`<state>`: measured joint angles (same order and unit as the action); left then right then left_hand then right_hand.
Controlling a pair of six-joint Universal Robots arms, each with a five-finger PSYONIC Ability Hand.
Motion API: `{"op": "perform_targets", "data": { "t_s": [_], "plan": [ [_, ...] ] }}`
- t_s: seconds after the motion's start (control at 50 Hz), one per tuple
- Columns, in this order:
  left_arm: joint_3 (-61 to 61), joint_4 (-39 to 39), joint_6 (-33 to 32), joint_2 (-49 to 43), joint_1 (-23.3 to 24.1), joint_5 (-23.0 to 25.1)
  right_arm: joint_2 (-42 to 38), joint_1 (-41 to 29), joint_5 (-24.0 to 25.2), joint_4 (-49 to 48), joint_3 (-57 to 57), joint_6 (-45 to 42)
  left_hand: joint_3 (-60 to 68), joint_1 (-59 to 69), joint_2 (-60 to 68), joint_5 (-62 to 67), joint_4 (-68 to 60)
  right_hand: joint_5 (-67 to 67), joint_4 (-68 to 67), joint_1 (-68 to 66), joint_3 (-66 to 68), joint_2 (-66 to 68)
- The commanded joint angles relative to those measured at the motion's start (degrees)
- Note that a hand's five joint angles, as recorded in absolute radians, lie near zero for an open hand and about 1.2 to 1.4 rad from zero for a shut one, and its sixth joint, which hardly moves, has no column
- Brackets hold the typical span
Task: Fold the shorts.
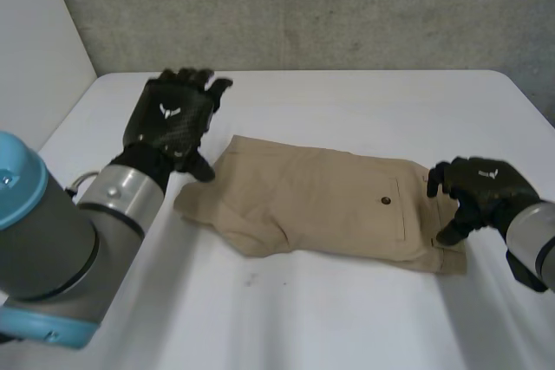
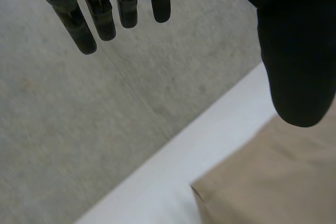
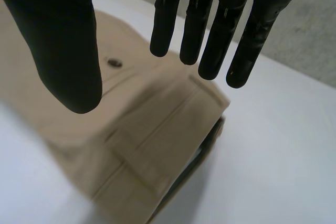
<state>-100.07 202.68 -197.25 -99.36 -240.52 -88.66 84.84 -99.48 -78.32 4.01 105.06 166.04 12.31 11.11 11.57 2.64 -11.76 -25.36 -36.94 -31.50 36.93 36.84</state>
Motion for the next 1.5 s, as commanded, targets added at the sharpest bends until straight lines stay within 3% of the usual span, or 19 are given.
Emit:
{"op": "perform_targets", "data": {
  "t_s": [0.02, 0.38, 0.42, 0.46, 0.54, 0.74, 0.84, 1.04, 1.12, 1.22, 1.28, 1.3, 1.34, 1.36, 1.38, 1.44, 1.5],
  "plan": [
    [-4.9, -1.4, 0.9, 1.9, 0.0, -0.6, -0.8, 2.0, 1.2, -6.9, 6.6, -0.5, -2.3, -1.1, -1.6, -2.6, 1.8, -6.9, -5.3, -10.7, 5.3, 5.4],
    [-6.7, -0.9, 1.1, 0.7, -0.2, -1.4, -12.7, 1.5, -0.8, -18.2, 7.7, -6.0, -2.3, -1.1, -1.6, -2.6, 1.8, -2.6, -1.1, -6.5, 1.1, 1.2],
    [-6.7, -0.9, 1.1, 0.4, -0.2, -1.4, -13.0, 1.5, -1.4, -19.9, 7.6, -6.1, -2.3, -1.1, -1.6, -2.6, 1.8, -10.2, -8.6, -14.0, 8.6, 8.7],
    [-6.7, -0.9, 1.1, 0.1, -0.2, -1.4, -13.1, 1.5, -2.4, -22.5, 7.5, -6.2, -2.3, -1.1, -1.6, -2.6, 1.8, -44.5, -42.9, -48.4, 42.9, 43.0],
    [-6.7, -0.9, 1.1, 0.1, -0.1, -1.5, -12.8, 1.8, -3.7, -24.8, 6.8, -7.7, -2.3, -1.1, -1.6, -2.6, 1.8, -44.6, -43.1, -48.5, 43.1, 43.2],
    [-7.3, -1.1, 1.0, 1.3, -0.6, -1.6, -9.9, 12.9, -3.7, -16.9, 1.7, -22.6, -2.3, -1.1, -1.6, -2.6, 1.8, -44.6, -43.1, -48.5, 43.1, 43.2],
    [-7.4, -1.1, 1.1, 1.8, -1.0, -1.6, -9.7, 13.8, -3.6, -10.1, -3.6, -28.6, -2.3, -1.1, -1.6, -2.6, 1.8, -44.6, -43.1, -48.5, 43.1, 43.2],
    [-7.5, -1.1, 1.0, 1.8, -1.1, -1.7, -9.6, -2.4, -3.1, -7.4, -16.2, -29.8, -2.3, -1.1, -1.6, -2.6, 1.8, -44.6, -43.1, -48.5, 43.1, 43.2],
    [-7.5, -1.1, 1.1, 1.8, -1.1, -1.7, -11.6, -11.9, -2.2, -8.3, -19.9, -30.2, -2.3, -1.1, -1.6, -2.6, 1.8, -44.6, -43.1, -48.5, 43.1, 43.2],
    [-7.6, -1.2, 1.0, 1.9, -1.1, -1.7, -19.2, -25.0, 4.0, -8.5, -23.1, -31.7, -2.3, -1.1, -1.6, -2.6, 1.8, -44.6, -43.1, -48.5, 43.1, 43.2],
    [-7.6, -1.3, 1.1, 1.8, -1.1, -1.7, -22.3, -28.0, 7.1, -8.0, -22.9, -32.0, -2.3, -1.1, -1.6, -2.6, 1.8, -44.6, -43.1, -48.5, 43.1, 43.2],
    [-7.5, -1.3, 1.0, 1.8, -1.1, -1.7, -24.3, -29.3, 8.6, -7.9, -22.6, -32.2, -2.3, -1.1, -1.6, -2.6, 1.8, -44.2, -42.6, -48.1, 42.6, 42.7],
    [-7.6, -1.4, 1.0, 1.8, -1.1, -1.6, -25.7, -29.8, 9.6, -7.9, -22.7, -32.2, -2.3, -1.1, -1.6, -2.6, 1.8, -30.1, -28.6, -34.0, 28.6, 28.7],
    [-7.6, -1.4, 1.0, 1.8, -1.1, -1.6, -26.0, -29.9, 9.8, -8.0, -23.1, -32.0, -2.3, -1.1, -1.6, -2.6, 1.8, -10.4, -8.8, -14.3, 8.8, 8.9],
    [-7.6, -1.4, 1.0, 1.8, -1.0, -1.6, -26.0, -29.9, 9.8, -8.0, -23.1, -32.0, -2.3, -1.1, -1.6, -2.6, 1.8, -10.2, -8.6, -14.1, 8.6, 8.7],
    [-7.4, -1.1, 1.0, 1.8, -1.1, -1.5, -23.0, -29.6, 9.5, -8.6, -23.8, -29.0, -2.3, -1.1, -1.6, -2.6, 1.8, 25.4, 26.9, 21.5, -26.9, -26.8],
    [-6.6, -1.0, 1.1, 1.7, -1.1, -1.6, -20.2, -29.5, 8.8, -8.9, -24.6, -23.9, -2.3, -1.1, -1.6, -2.6, 1.8, 25.4, 26.9, 21.5, -26.9, -26.8]
  ]
}}
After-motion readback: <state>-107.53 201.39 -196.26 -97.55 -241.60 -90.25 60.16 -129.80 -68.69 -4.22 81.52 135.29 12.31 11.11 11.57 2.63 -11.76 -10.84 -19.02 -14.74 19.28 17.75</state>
